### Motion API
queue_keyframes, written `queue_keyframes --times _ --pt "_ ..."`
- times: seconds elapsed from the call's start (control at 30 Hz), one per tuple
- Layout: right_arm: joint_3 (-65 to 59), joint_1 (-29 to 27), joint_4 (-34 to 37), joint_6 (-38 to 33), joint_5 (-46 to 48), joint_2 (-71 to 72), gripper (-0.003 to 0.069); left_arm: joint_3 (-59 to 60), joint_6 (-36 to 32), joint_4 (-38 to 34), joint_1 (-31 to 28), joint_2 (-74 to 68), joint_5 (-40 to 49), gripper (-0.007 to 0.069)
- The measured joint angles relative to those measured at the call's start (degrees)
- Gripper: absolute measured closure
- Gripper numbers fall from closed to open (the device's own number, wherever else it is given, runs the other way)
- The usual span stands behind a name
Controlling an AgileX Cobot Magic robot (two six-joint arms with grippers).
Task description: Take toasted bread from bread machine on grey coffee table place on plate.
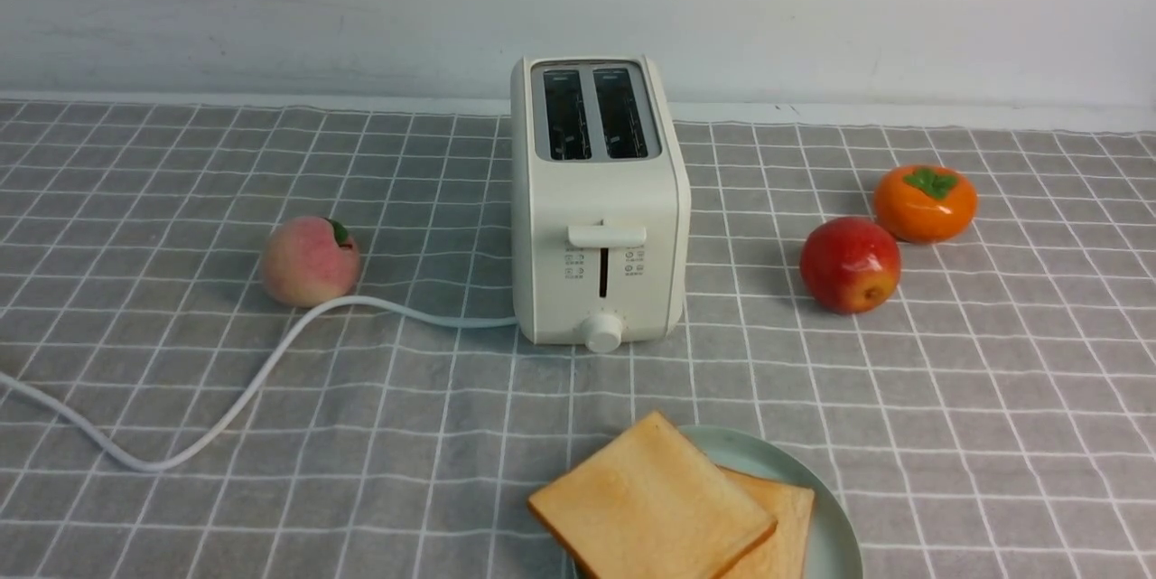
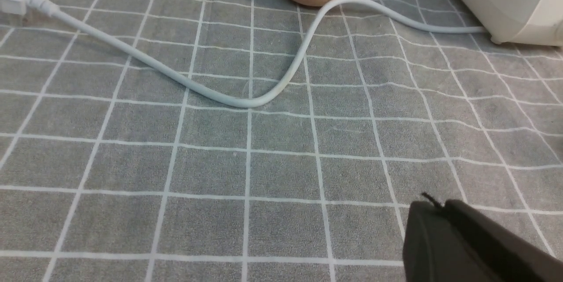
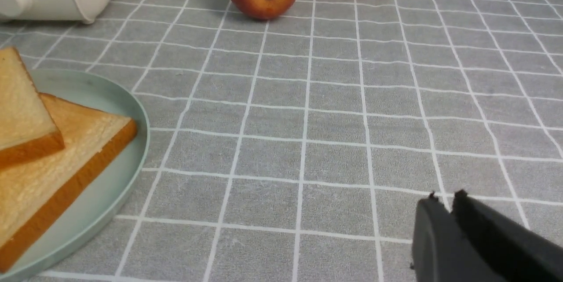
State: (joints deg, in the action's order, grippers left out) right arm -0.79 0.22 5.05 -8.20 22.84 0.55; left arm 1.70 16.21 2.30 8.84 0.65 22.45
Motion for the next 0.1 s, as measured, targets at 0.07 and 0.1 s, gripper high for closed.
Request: queue_keyframes --times 0.07,0.1 --pt "0.0 0.0 0.0 0.0 0.0 0.0 0.0594 0.0 0.0 0.0 0.0 0.0 0.1 0.0603" --pt "0.0 0.0 0.0 0.0 0.0 0.0 0.0594 0.0 0.0 0.0 0.0 0.0 0.1 0.0603"
